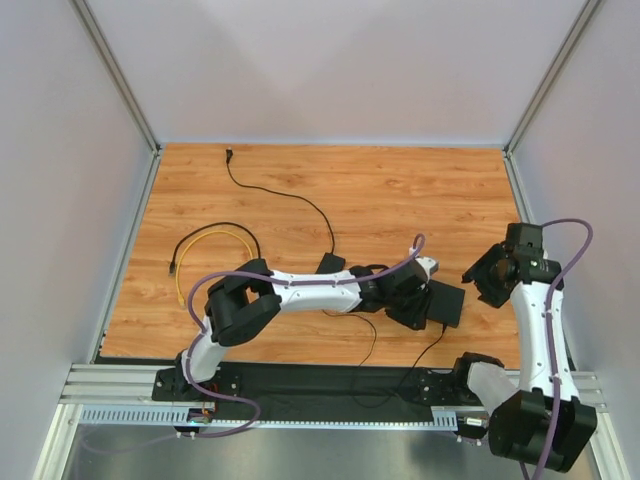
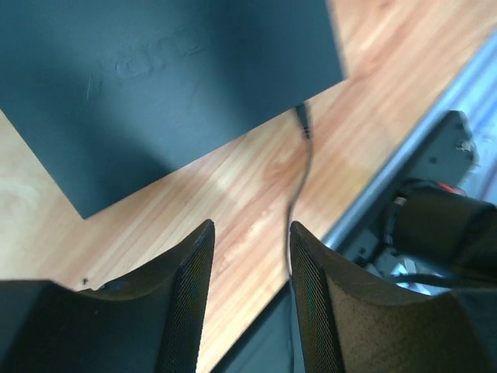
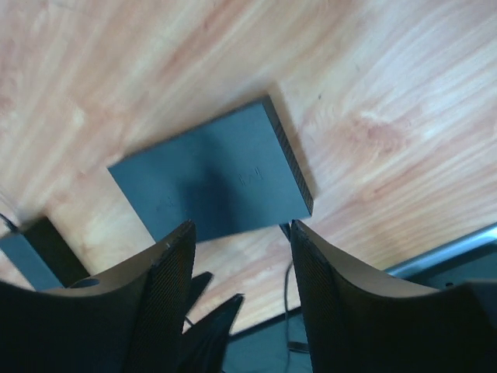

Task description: Pull the plug from the switch port

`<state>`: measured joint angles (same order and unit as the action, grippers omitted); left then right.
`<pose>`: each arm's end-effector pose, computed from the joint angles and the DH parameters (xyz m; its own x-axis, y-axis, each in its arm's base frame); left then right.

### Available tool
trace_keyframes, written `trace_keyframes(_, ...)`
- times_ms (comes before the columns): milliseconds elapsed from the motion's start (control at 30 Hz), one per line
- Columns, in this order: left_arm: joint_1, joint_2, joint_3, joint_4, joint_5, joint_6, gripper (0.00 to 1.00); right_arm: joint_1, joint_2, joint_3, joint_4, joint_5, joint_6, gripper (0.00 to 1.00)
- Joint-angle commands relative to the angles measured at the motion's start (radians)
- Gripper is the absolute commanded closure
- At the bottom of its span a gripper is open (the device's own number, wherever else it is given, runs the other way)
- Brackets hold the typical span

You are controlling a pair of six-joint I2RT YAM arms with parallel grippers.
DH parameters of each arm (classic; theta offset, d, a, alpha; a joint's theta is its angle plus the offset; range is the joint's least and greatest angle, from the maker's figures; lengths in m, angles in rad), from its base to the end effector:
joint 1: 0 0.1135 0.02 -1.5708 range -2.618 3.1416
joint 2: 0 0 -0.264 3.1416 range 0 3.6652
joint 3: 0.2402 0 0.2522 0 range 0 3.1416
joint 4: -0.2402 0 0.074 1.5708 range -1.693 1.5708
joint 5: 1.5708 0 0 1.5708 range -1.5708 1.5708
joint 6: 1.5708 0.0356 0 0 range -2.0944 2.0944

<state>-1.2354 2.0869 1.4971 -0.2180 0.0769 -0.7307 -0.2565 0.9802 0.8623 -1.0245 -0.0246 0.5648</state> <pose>0.1498 -0.4380 0.1776 -0.8172 0.3227 -0.4776 0.5554 0.6625 -0.5026 0.1635 -0.0420 0.2639 -0.6128 0.7139 -0.3389 0.6768 0.6955 0.2412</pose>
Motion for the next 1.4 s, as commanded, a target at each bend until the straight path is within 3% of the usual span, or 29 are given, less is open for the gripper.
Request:
trace_keyframes(0,0.056,-0.093,0.118,-0.119,0.091,0.140,0.48,0.107,-0.041,-0.017,-0.117,0.100,0.072,0.46)
trace_keyframes(167,0.114,-0.093,0.098,-0.089,0.190,0.123,0.48,0.198,-0.113,-0.066,-0.146,0.140,0.139,0.45)
trace_keyframes(300,0.177,-0.059,0.054,0.058,0.395,0.021,0.49,0.229,-0.114,-0.144,-0.140,0.130,0.174,0.45)
trace_keyframes(367,0.194,-0.044,0.066,0.051,0.400,0.010,0.51,0.296,-0.118,-0.137,-0.151,0.181,0.207,0.46)
trace_keyframes(533,0.195,0.013,0.181,-0.032,0.376,0.063,0.50,0.348,-0.094,-0.196,-0.109,0.164,0.256,0.63)
trace_keyframes(733,0.194,0.117,0.275,-0.038,0.419,0.027,0.51,0.376,-0.074,-0.244,-0.060,0.204,0.296,0.70)
trace_keyframes(1367,0.194,0.190,0.279,-0.063,0.417,-0.021,0.53,0.388,-0.084,-0.381,0.122,0.199,0.317,0.74)
